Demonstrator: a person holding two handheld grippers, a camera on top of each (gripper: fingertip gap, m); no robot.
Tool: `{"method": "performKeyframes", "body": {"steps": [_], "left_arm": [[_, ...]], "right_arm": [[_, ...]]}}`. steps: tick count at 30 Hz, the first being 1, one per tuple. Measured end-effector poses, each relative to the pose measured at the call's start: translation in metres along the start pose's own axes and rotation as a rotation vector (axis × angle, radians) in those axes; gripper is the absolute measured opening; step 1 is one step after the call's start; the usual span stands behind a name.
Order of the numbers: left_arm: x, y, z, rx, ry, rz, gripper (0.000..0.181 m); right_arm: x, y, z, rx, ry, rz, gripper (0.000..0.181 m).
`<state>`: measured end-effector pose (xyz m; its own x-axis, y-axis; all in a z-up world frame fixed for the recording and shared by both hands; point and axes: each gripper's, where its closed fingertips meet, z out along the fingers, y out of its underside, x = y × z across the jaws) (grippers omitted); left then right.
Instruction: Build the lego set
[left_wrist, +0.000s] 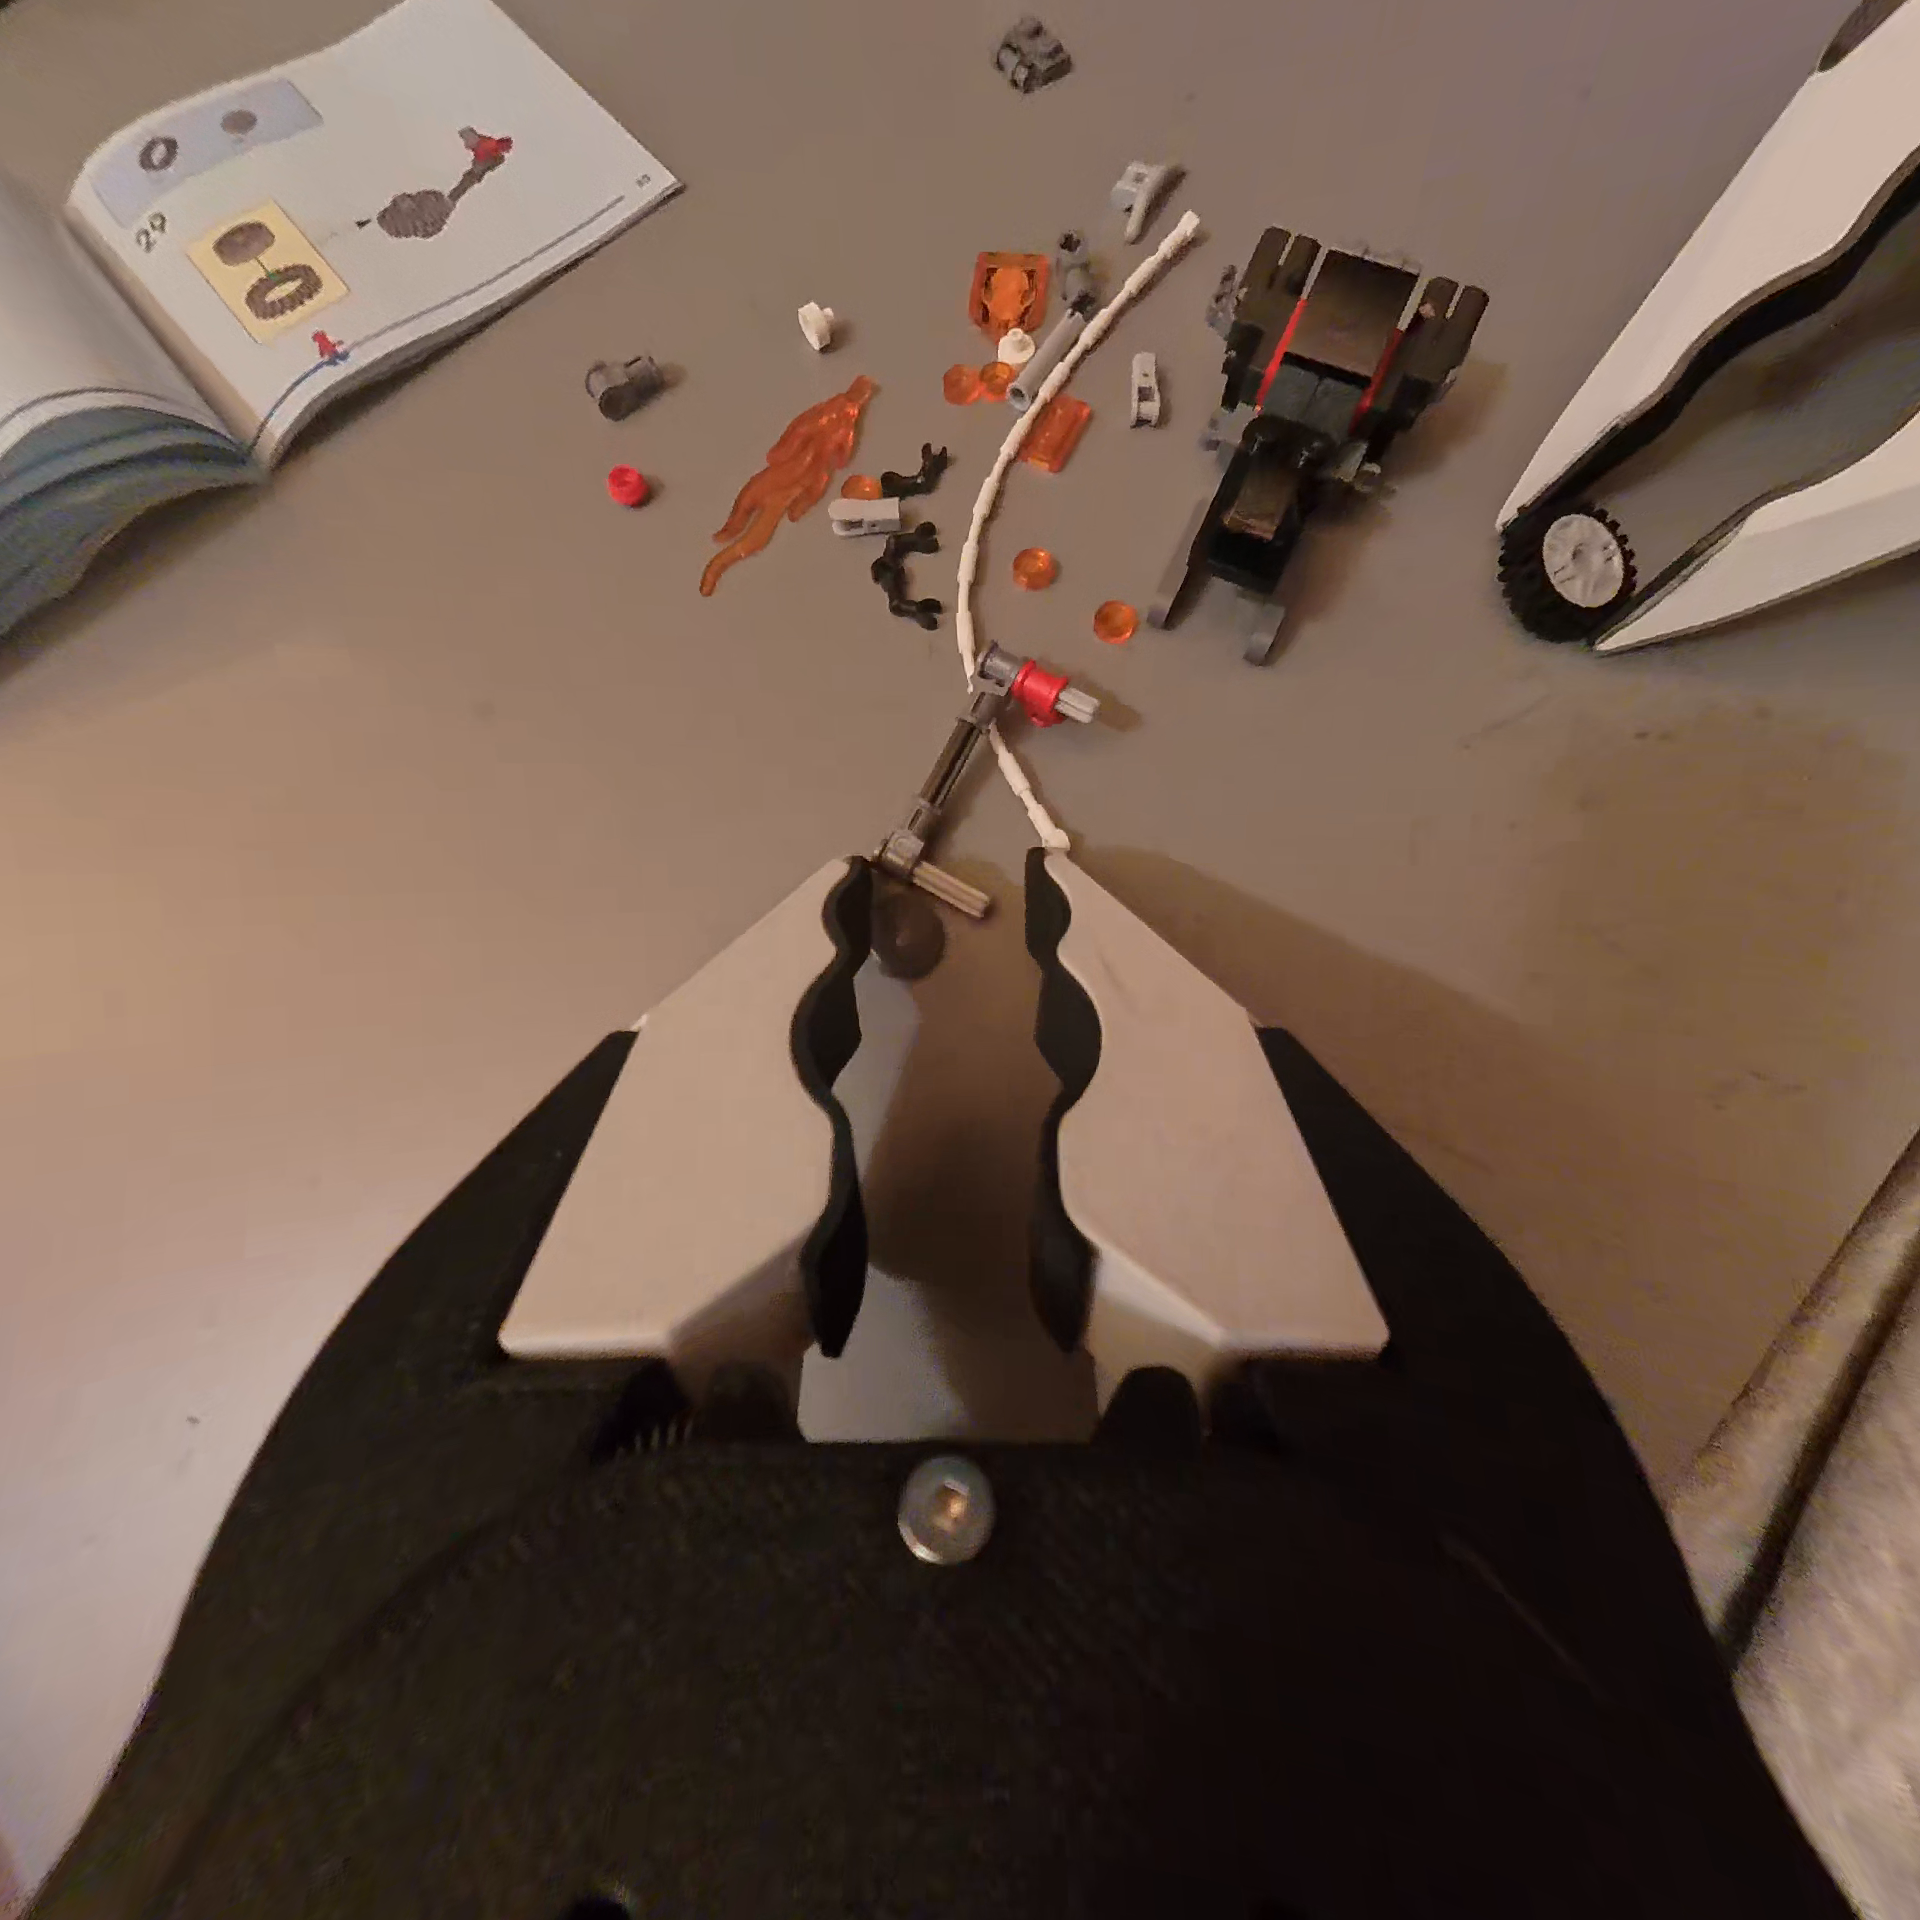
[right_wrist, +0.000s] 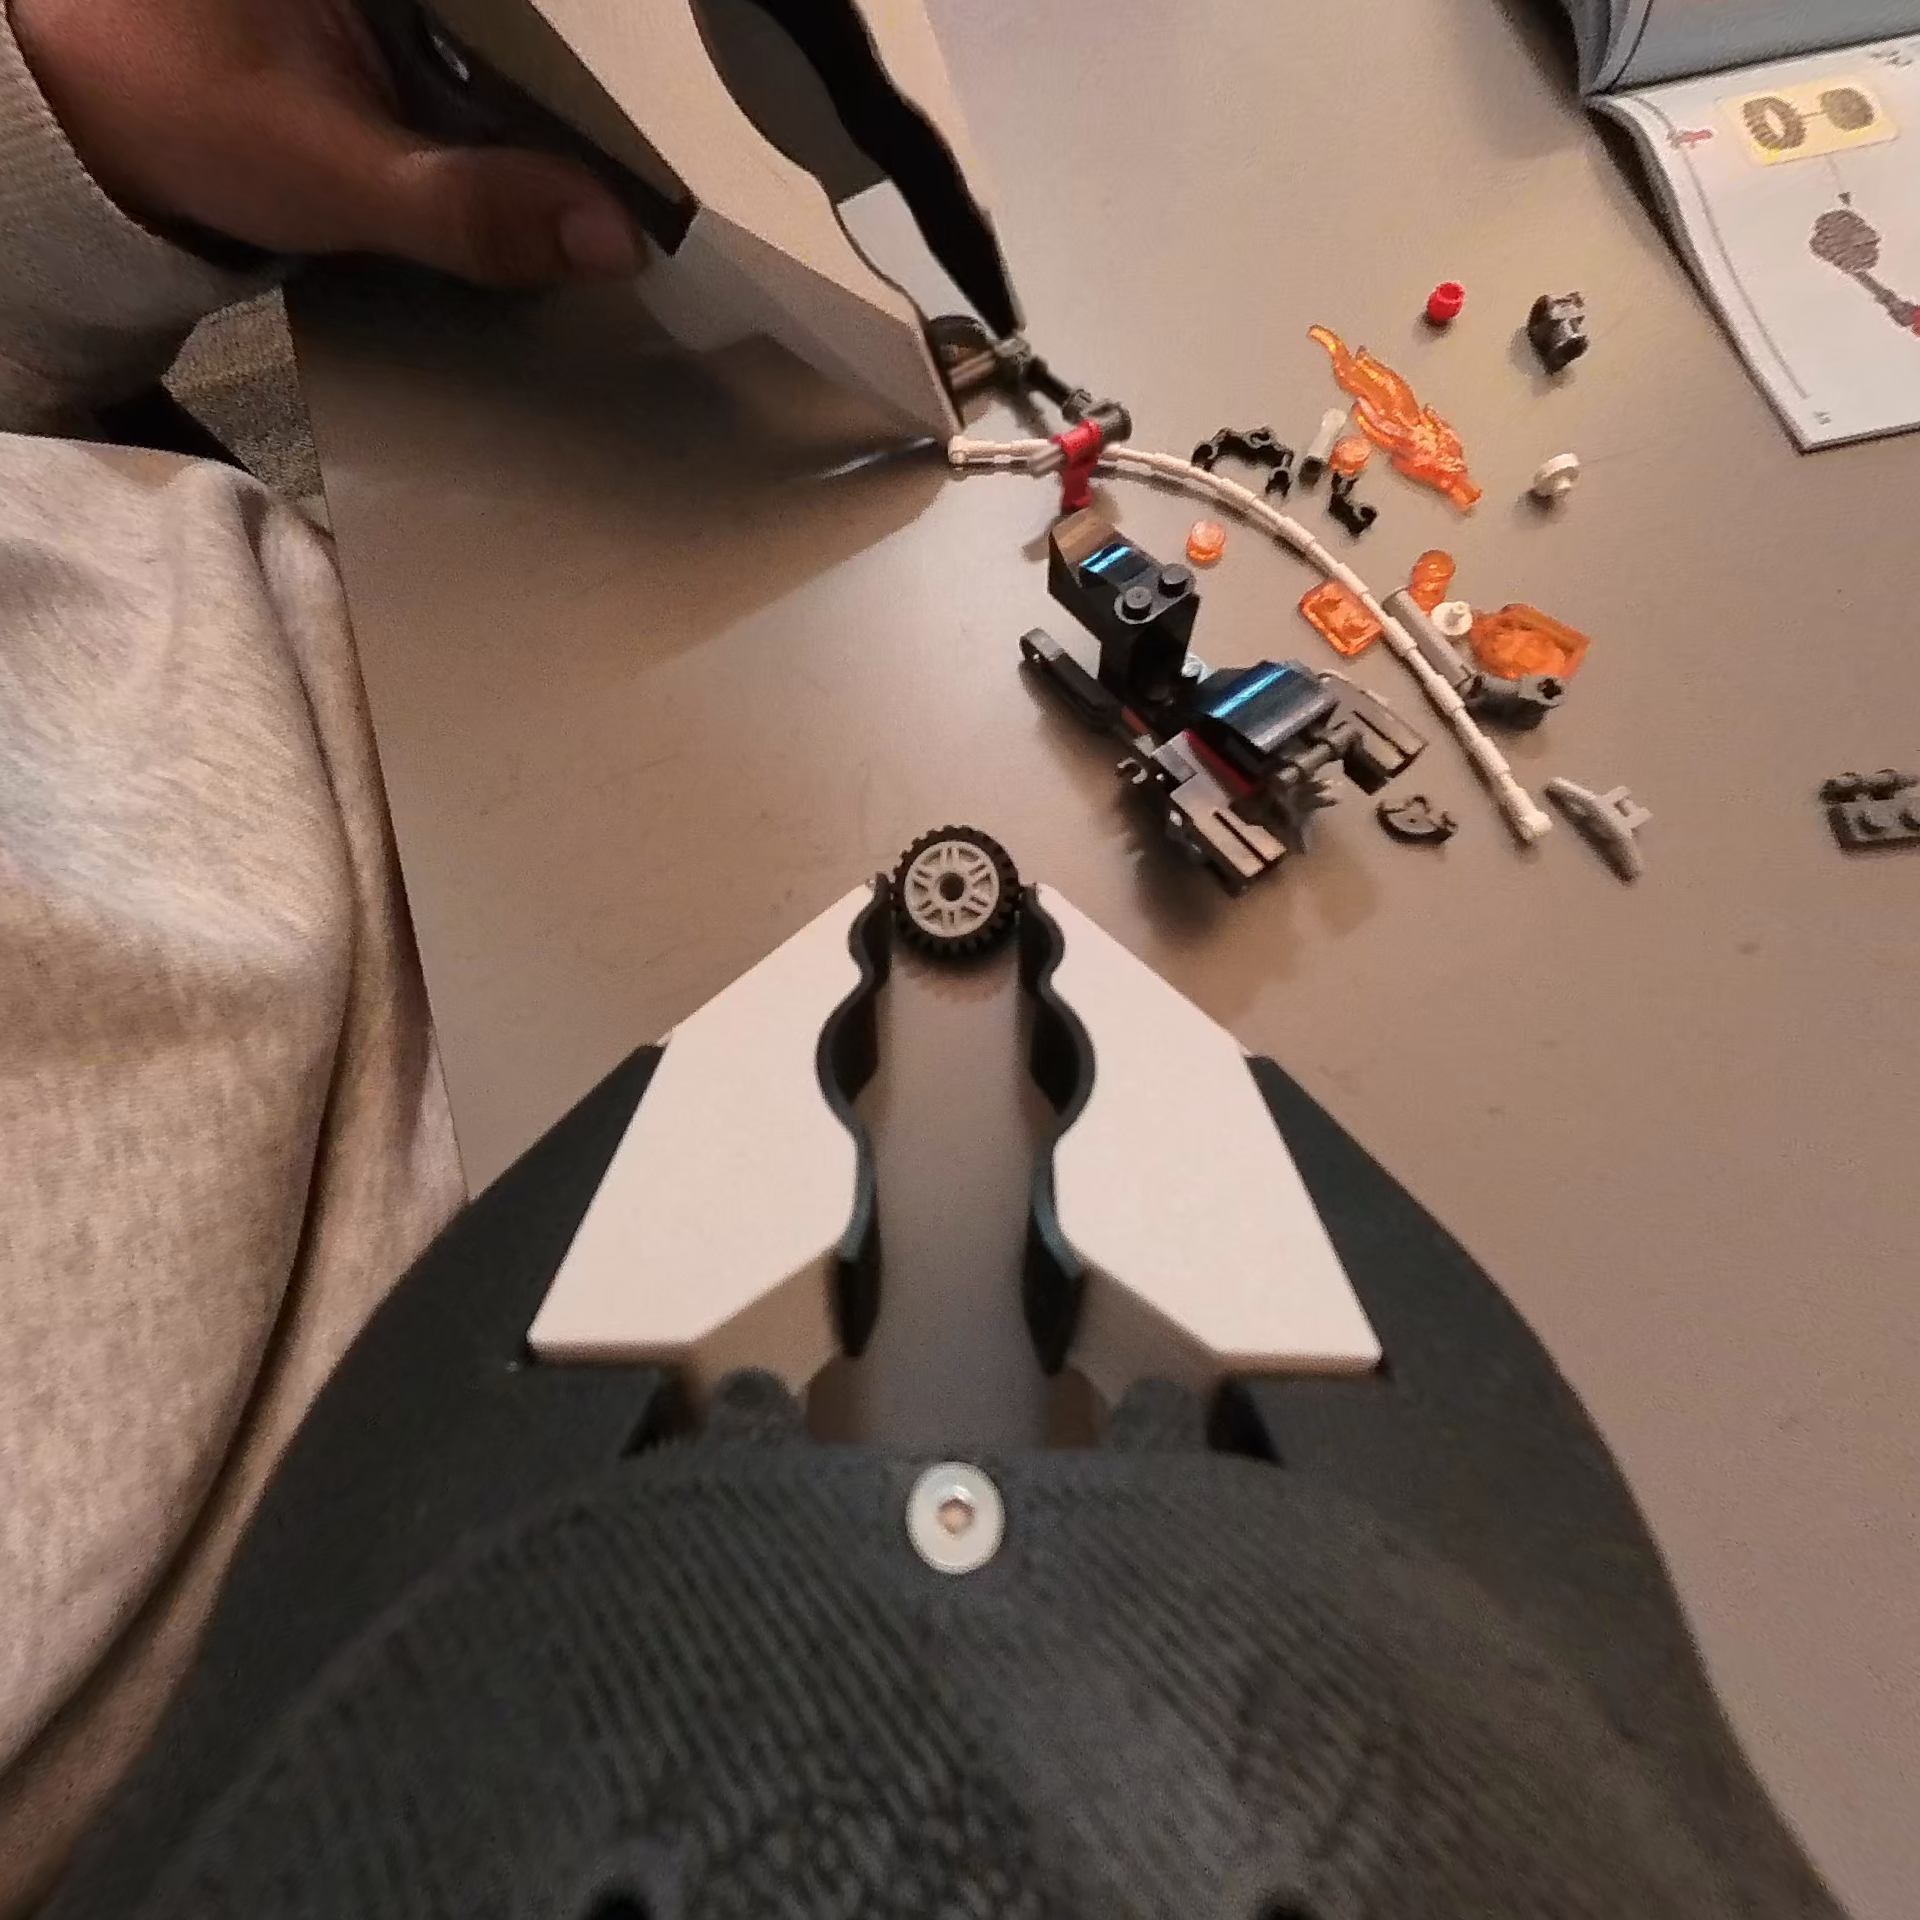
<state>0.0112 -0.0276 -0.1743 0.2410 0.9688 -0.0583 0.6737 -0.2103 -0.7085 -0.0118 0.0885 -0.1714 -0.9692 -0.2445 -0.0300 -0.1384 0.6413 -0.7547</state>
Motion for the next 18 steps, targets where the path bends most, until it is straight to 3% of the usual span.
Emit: {"method": "performKeyframes", "body": {"steps": [6, 18], "left_arm": [[-0.0006, 0.0005, -0.0001, -0.003, 0.017, -0.020, 0.013], [-0.0014, -0.0049, -0.0057, 0.051, 0.047, -0.058, 0.010]], "right_arm": [[0.0009, 0.0007, 0.0003, -0.001, 0.003, -0.002, 0.023], [0.0022, 0.0020, 0.0006, -0.002, 0.008, -0.008, 0.023]]}}
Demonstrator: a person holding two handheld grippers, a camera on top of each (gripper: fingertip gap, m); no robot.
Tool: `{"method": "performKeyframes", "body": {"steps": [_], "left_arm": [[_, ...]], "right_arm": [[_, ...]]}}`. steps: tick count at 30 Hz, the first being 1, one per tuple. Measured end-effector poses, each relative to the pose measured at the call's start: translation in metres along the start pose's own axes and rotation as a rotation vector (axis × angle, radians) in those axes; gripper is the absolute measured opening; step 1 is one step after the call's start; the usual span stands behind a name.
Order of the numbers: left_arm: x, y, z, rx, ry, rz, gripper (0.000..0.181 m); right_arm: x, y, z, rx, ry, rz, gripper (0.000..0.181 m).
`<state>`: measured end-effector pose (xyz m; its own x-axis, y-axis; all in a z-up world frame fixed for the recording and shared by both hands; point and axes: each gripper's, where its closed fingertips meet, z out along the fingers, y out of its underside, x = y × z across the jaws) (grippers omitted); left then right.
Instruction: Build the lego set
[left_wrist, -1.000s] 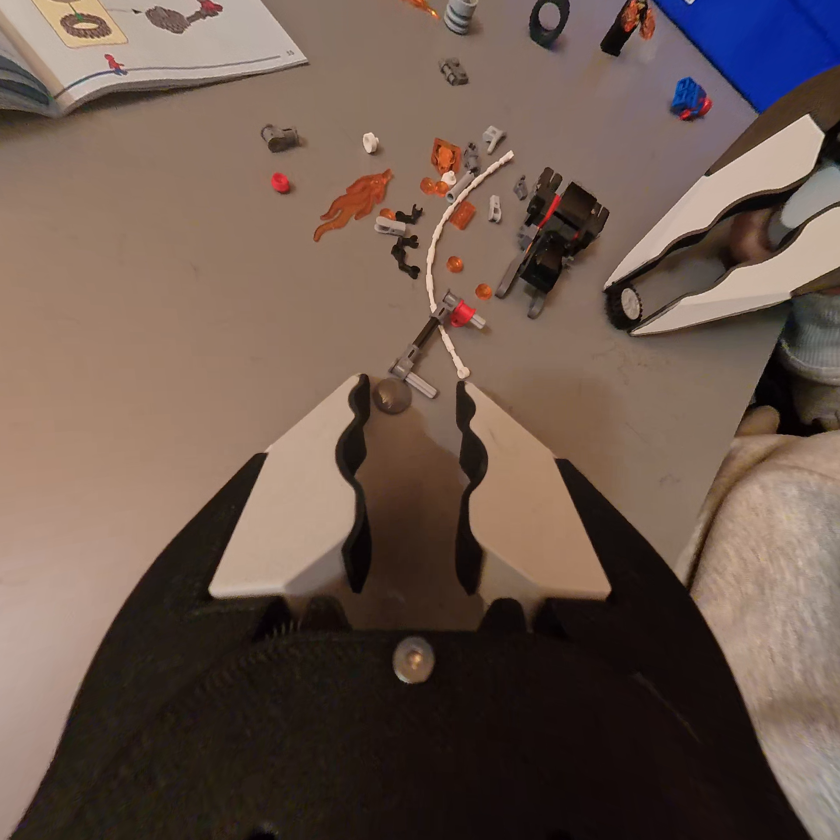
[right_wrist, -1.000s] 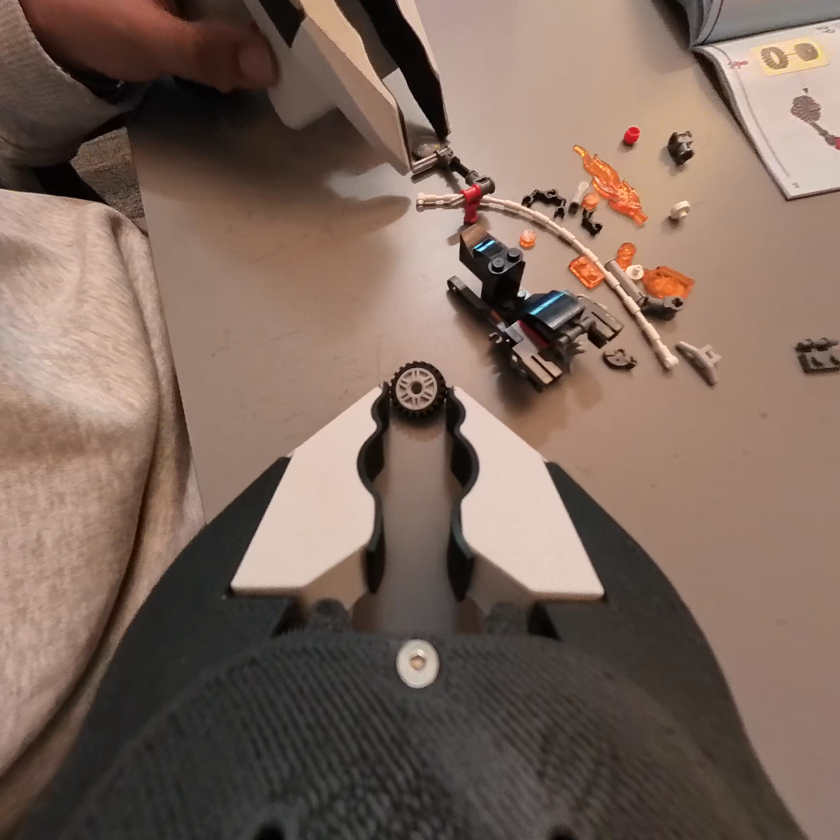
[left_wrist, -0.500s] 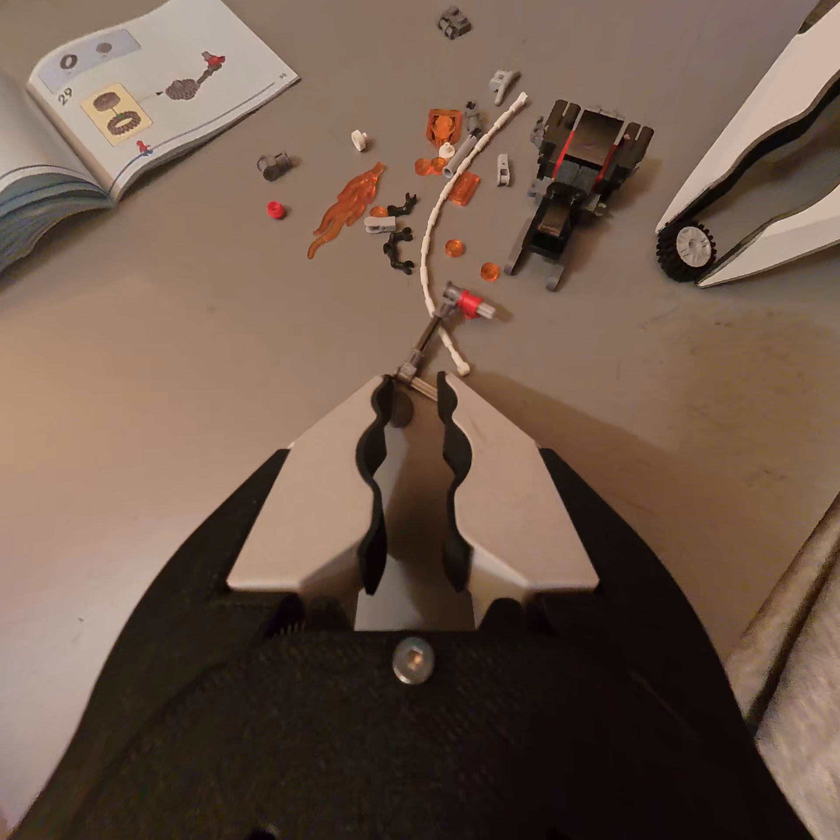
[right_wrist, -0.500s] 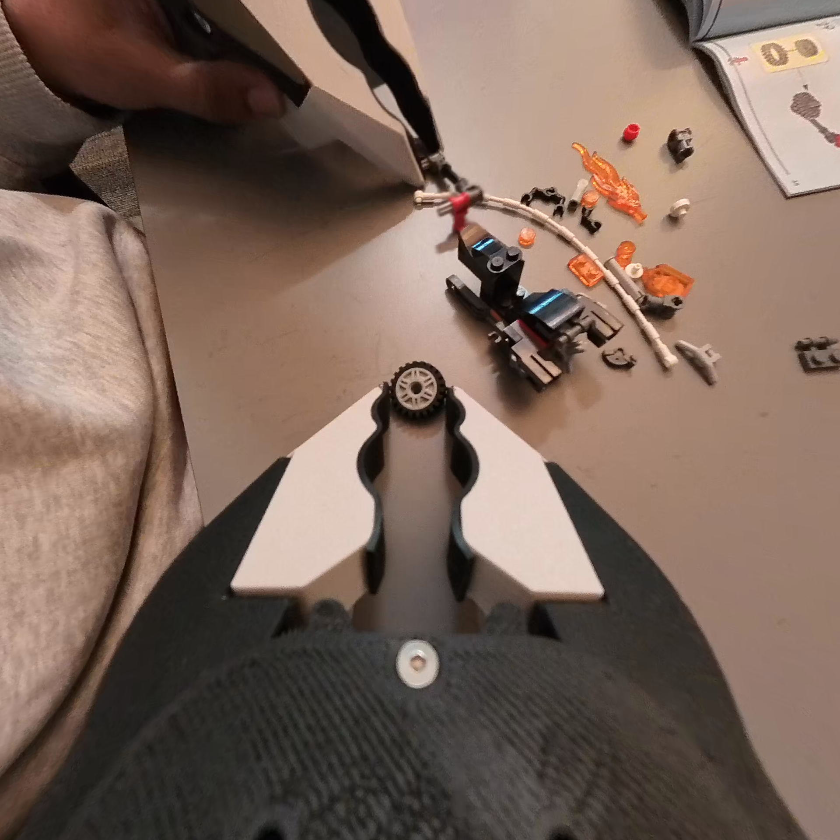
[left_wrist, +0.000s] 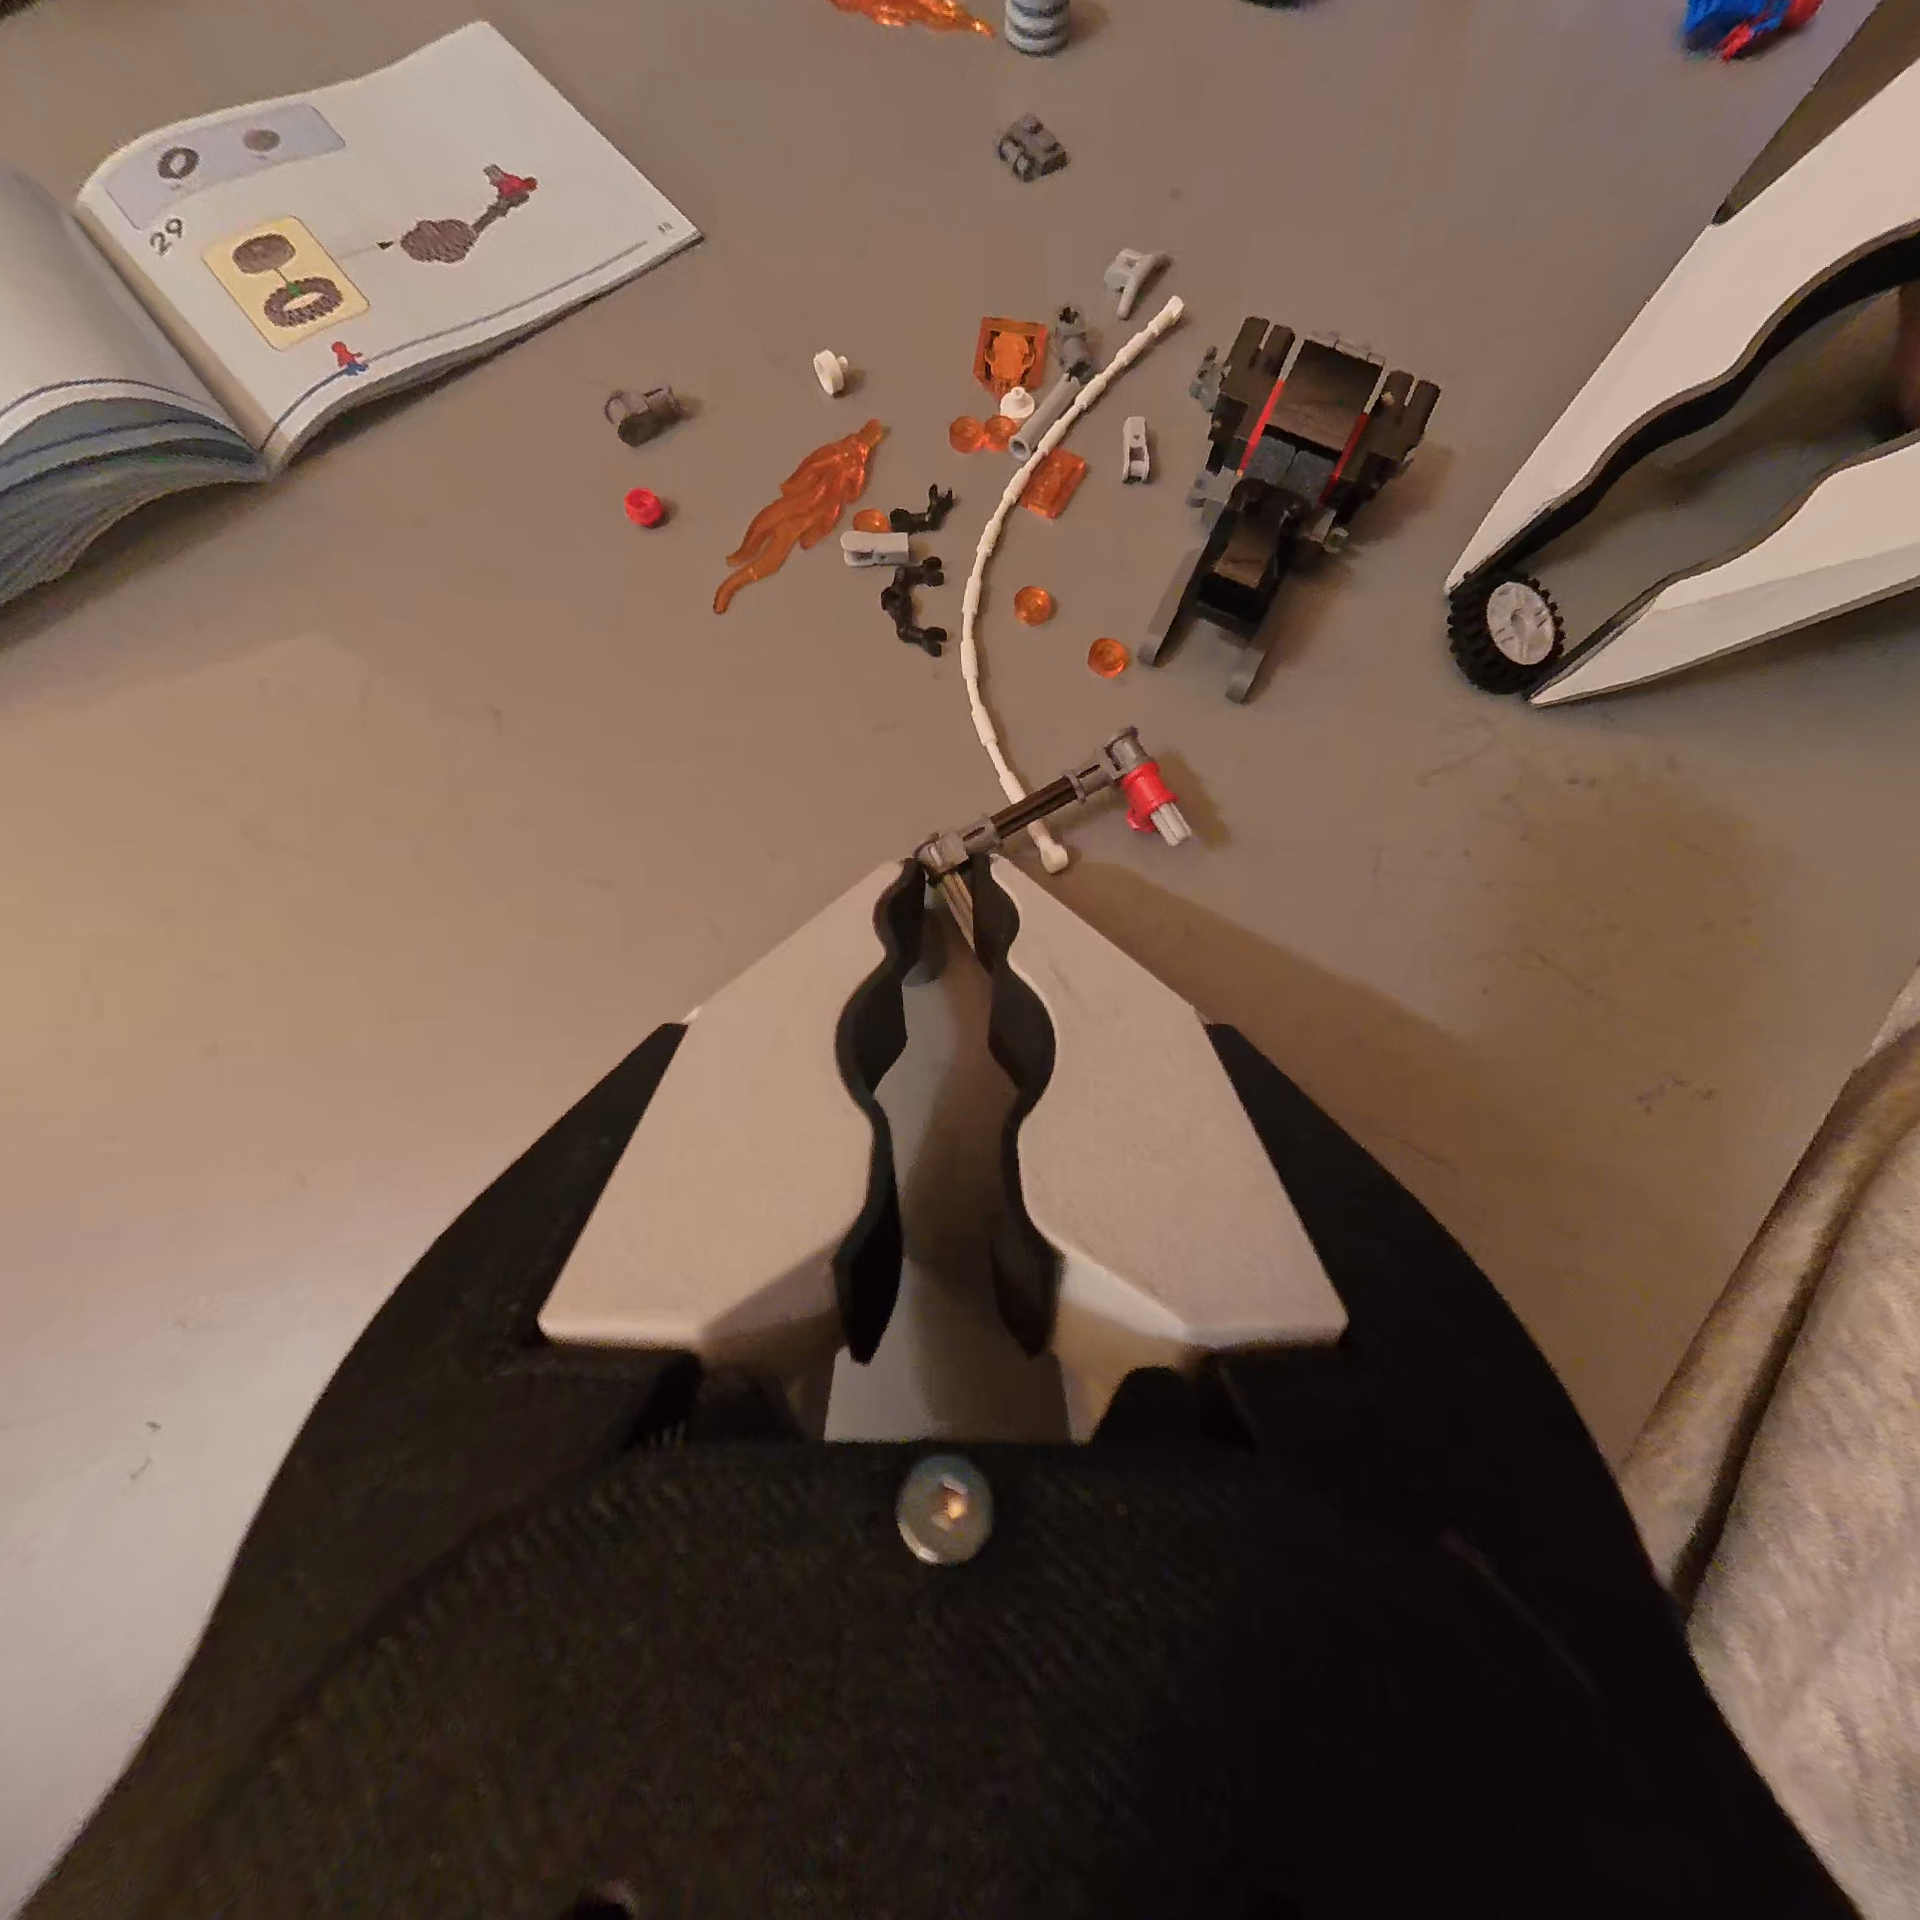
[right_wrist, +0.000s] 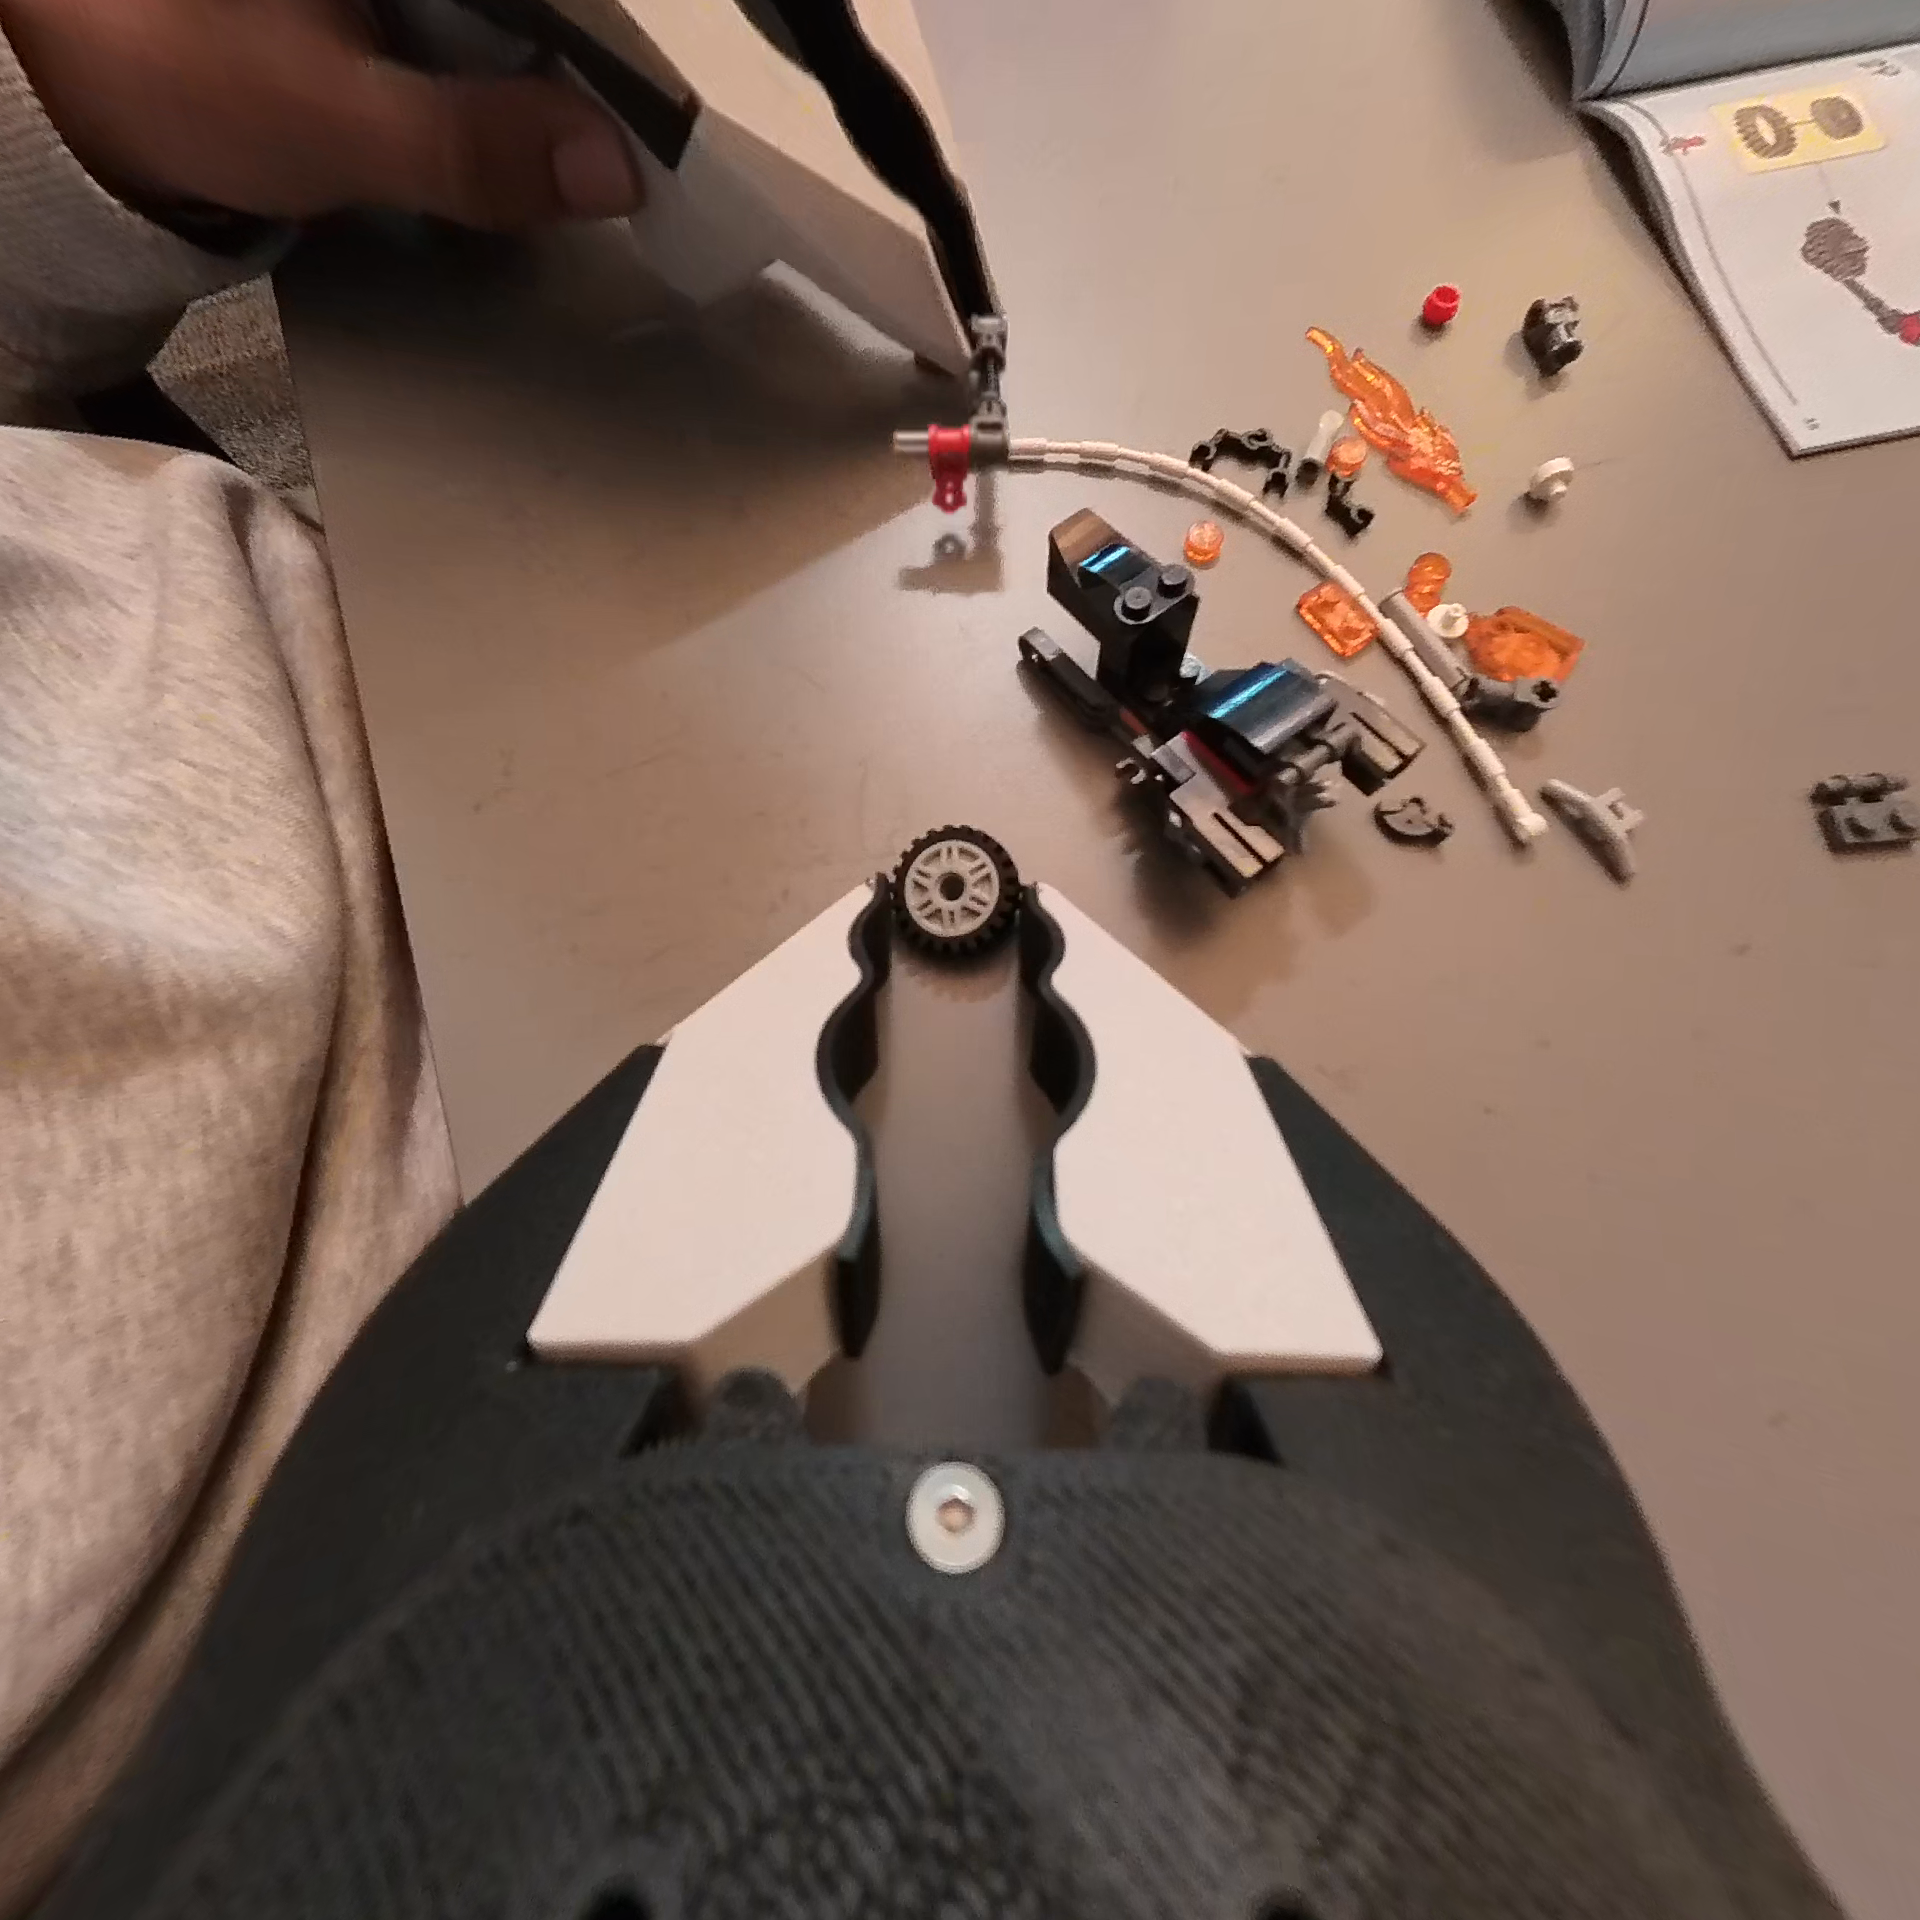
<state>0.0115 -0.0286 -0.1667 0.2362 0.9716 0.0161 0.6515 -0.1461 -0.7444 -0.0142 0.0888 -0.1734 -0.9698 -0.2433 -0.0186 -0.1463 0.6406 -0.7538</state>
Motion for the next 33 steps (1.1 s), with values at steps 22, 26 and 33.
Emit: {"method": "performKeyframes", "body": {"steps": [22, 26, 33], "left_arm": [[0.040, -0.012, -0.018, 0.060, 0.355, -0.254, 0.008], [0.051, -0.010, -0.013, 0.039, 0.383, -0.246, 0.008], [0.057, -0.010, -0.011, 0.031, 0.406, -0.237, 0.017]], "right_arm": [[-0.030, -0.065, 0.014, 0.236, 0.492, -0.683, 0.042], [-0.032, -0.063, 0.018, 0.201, 0.518, -0.742, 0.037], [-0.031, -0.056, 0.022, 0.164, 0.495, -0.743, 0.016]]}}
